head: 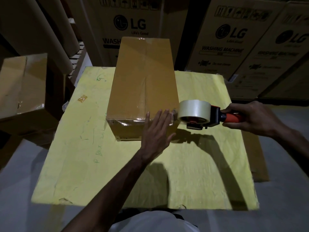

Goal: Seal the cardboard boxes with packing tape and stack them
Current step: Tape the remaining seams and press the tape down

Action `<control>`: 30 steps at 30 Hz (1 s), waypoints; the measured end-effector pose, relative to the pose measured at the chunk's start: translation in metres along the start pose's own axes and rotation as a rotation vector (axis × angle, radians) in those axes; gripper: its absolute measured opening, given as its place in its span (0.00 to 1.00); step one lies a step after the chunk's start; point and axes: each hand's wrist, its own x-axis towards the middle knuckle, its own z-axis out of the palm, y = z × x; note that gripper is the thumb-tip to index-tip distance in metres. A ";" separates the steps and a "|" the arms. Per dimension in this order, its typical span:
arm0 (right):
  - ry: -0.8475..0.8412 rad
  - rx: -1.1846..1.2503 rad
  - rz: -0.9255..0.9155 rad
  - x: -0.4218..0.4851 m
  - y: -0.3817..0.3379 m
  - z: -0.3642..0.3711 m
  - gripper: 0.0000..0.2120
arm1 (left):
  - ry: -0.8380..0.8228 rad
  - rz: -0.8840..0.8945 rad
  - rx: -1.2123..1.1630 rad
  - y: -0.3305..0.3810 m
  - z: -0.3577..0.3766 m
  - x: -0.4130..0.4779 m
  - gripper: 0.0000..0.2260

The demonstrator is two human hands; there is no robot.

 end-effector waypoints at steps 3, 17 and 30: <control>0.012 0.062 0.023 0.001 0.011 0.015 0.22 | 0.002 -0.019 -0.006 -0.004 0.003 -0.002 0.38; 0.119 0.305 0.252 -0.006 0.002 0.155 0.26 | -0.039 -0.065 0.091 0.002 0.009 -0.007 0.39; 0.133 -0.004 0.106 -0.005 0.032 0.169 0.20 | 0.015 -0.048 0.137 -0.010 0.026 -0.008 0.38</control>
